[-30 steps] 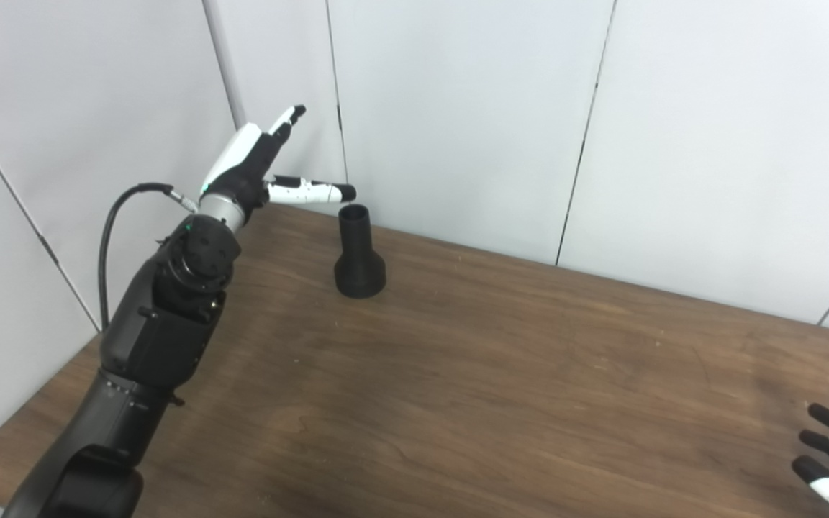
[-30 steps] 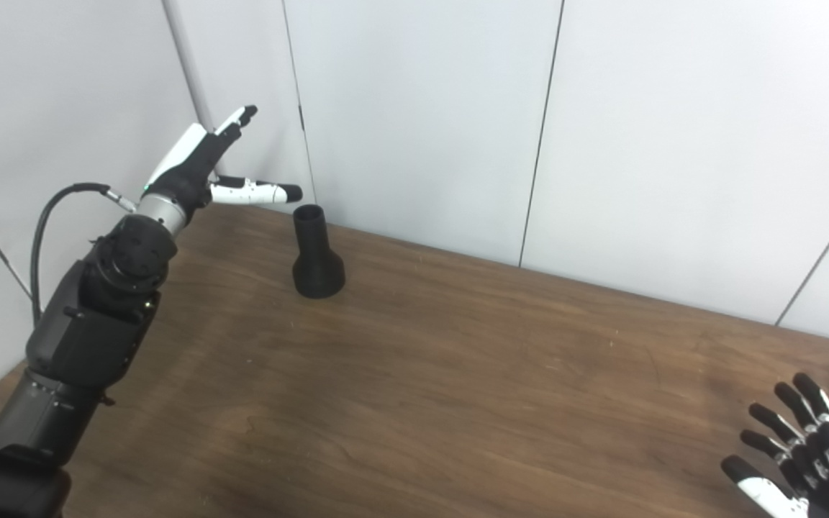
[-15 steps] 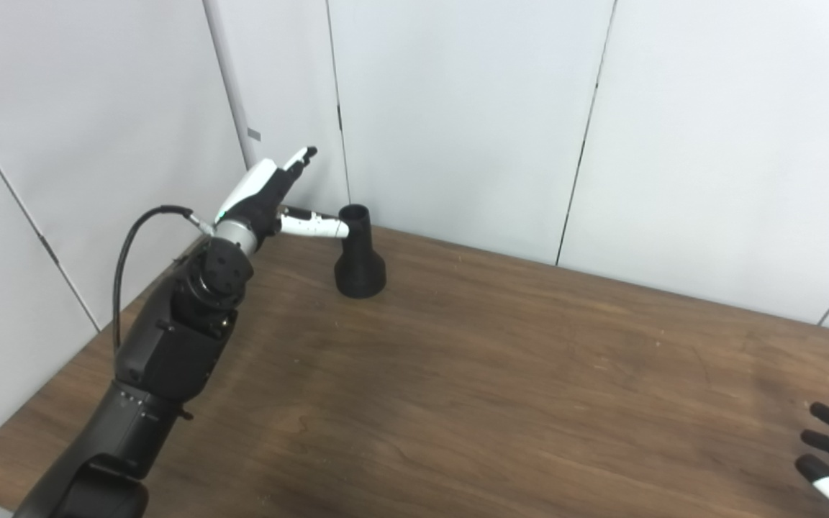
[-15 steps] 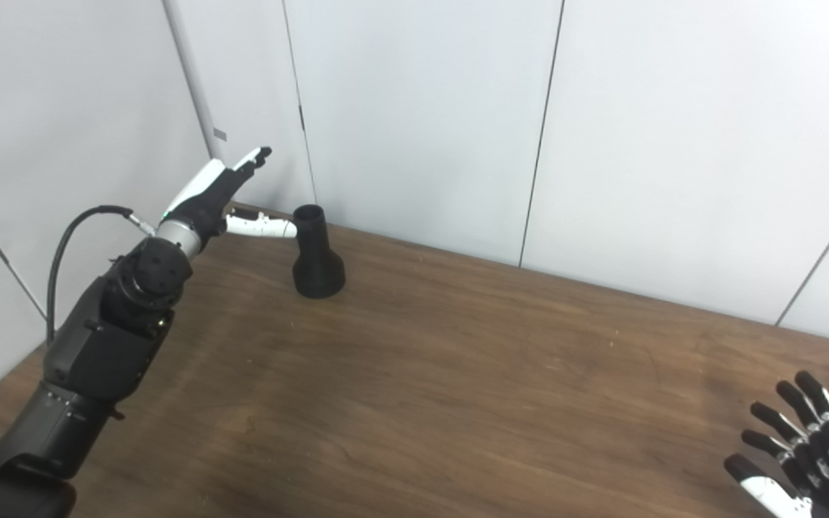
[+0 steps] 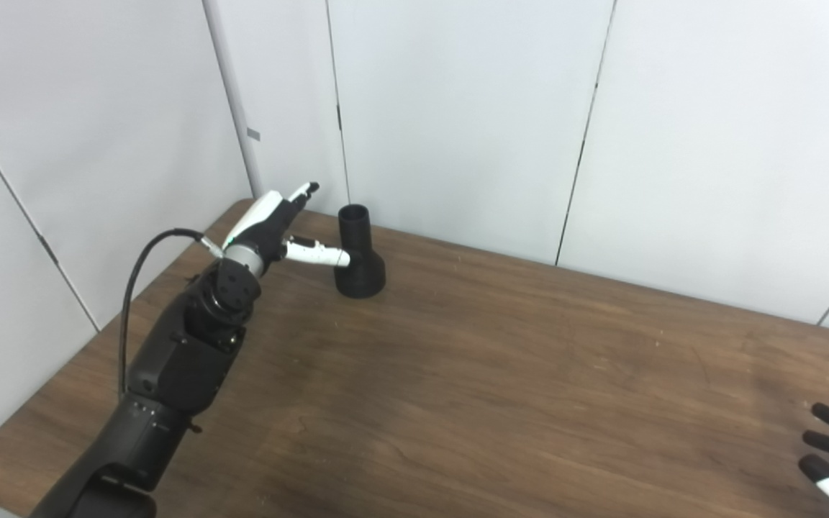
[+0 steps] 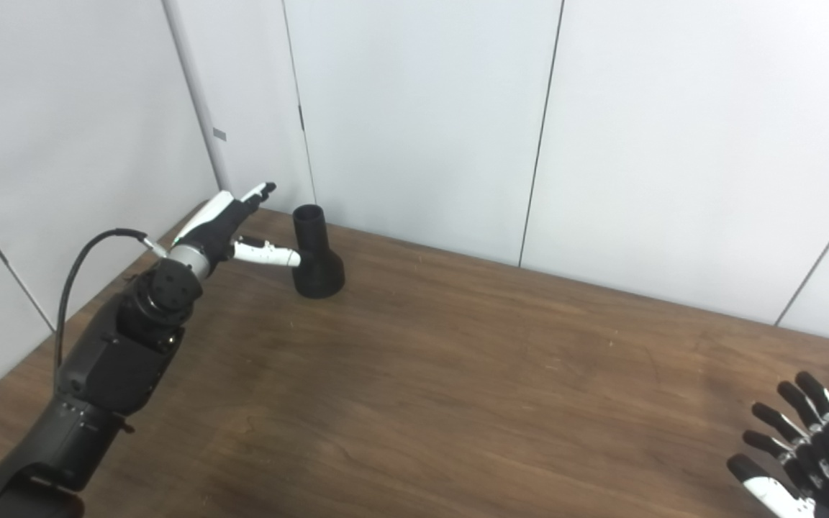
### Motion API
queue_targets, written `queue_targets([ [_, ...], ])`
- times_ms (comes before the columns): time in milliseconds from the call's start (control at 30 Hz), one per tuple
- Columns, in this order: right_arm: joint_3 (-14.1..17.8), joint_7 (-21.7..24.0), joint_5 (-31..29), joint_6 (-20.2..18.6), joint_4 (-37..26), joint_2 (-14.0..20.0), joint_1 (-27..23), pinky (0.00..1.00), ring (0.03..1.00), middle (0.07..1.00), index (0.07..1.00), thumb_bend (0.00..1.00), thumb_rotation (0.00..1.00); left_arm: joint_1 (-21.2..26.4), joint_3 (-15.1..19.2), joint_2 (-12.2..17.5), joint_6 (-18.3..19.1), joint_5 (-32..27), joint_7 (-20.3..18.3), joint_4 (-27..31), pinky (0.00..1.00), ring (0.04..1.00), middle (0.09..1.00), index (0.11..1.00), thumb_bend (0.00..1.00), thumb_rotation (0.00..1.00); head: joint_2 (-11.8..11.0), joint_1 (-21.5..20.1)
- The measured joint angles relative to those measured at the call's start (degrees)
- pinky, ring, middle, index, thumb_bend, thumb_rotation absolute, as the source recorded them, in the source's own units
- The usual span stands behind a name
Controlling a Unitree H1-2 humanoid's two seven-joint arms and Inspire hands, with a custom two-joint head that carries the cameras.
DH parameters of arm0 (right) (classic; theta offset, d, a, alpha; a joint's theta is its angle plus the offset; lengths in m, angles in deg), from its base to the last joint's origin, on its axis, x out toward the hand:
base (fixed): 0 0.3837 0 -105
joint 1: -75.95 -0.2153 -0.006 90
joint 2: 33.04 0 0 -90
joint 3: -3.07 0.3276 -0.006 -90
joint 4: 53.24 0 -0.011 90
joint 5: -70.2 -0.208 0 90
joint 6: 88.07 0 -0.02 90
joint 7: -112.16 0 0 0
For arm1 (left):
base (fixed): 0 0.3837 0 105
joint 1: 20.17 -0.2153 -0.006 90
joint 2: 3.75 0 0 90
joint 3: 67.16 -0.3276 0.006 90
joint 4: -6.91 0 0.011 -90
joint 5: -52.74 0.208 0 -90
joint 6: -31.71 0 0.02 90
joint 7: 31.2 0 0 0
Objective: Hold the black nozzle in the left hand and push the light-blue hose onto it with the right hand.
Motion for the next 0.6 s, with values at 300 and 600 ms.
queue_targets([
  [300,-0.04,0.03,0.02,-0.01,-0.68,0.01,0.16,0.68,0.820,0.915,0.935,0.58,0.17,0.19,-1.91,-0.84,-0.01,0.09,0.52,-3.82,1.00,1.000,0.924,0.971,1.00,0.33,0.70,-0.61],
  [600,-0.04,-0.09,0.01,-0.15,-1.98,-0.05,0.80,0.68,0.814,0.911,0.931,0.59,0.18,0.53,-3.79,-1.81,-0.34,1.32,2.31,-5.62,1.00,1.000,0.919,0.919,1.00,0.32,1.50,-0.88],
])
